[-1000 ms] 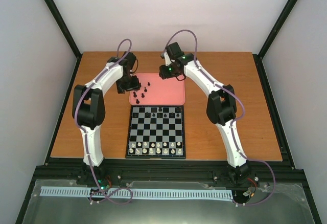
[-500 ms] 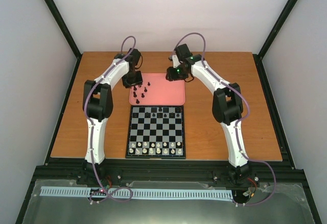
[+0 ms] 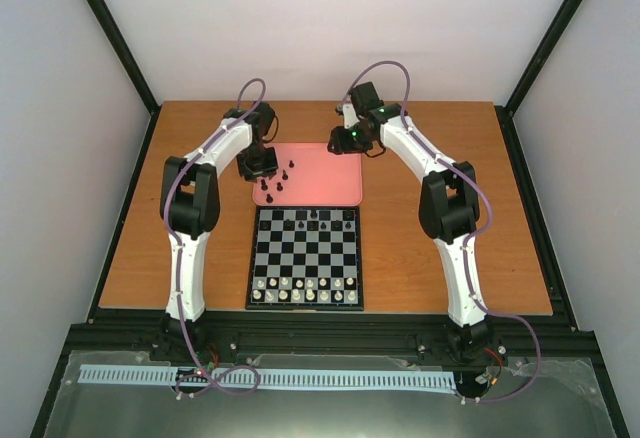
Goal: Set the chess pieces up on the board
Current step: Pick up the chess piece from the storage box.
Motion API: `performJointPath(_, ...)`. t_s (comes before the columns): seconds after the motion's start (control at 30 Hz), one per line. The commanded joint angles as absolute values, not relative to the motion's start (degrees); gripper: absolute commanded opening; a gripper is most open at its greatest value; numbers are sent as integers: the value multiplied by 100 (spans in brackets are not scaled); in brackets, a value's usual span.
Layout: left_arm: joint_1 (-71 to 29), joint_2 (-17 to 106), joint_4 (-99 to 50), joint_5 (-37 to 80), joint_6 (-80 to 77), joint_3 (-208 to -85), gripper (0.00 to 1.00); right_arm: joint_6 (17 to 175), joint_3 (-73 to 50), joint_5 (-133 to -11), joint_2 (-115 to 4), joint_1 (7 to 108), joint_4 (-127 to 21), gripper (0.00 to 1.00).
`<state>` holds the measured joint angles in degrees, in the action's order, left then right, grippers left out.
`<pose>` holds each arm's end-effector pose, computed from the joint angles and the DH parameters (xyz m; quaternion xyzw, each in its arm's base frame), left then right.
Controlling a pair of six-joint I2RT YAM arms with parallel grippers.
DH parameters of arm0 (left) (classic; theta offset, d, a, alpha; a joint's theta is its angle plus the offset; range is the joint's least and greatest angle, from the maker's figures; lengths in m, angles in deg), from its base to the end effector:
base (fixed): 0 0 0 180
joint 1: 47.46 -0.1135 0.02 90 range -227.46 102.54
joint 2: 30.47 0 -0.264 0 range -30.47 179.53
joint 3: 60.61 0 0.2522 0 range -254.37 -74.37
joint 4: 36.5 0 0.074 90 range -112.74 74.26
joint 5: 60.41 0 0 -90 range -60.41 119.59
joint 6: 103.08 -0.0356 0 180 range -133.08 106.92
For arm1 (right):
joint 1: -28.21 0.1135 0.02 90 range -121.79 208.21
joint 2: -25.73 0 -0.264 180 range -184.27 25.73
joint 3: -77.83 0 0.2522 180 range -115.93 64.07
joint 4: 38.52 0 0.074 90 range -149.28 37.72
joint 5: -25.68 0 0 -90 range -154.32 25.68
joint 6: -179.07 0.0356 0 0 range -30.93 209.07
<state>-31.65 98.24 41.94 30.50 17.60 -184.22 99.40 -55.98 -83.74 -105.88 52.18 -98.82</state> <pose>0.4318 -0.1217 0.1882 -0.1296 0.9899 -0.0150 0.0549 0.4559 0.2156 0.2292 -0.1586 0.9355 0.2348 0.2110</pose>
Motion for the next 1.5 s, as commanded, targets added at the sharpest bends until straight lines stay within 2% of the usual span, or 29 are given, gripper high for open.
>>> performJointPath(0.0,-3129,9671,4296,2935,1813,-18418,38,9962,-5777,-8471,-10610,5168,-9851,46)
performJointPath(0.27,-3129,9752,4312,2865,1799,-18431,28,9955,-5801,-8442,-10651,5168,-9857,46)
performJointPath(0.73,-3129,9842,4288,2838,1811,-18295,27,9942,-5810,-8514,-10693,5157,-9864,46)
performJointPath(0.87,-3129,9861,4249,2806,1837,-18310,22,9953,-5803,-8541,-10712,5151,-9860,46)
performJointPath(1.13,-3129,9917,4195,2732,1863,-18321,21,9949,-5784,-8574,-10706,5122,-9860,46)
performJointPath(1.4,-3129,9884,4258,2764,1842,-18336,2,9962,-5801,-8609,-10717,5073,-9847,46)
performJointPath(1.47,-3126,9893,4260,2764,1849,-18333,1,9965,-5799,-8609,-10719,5071,-9851,46)
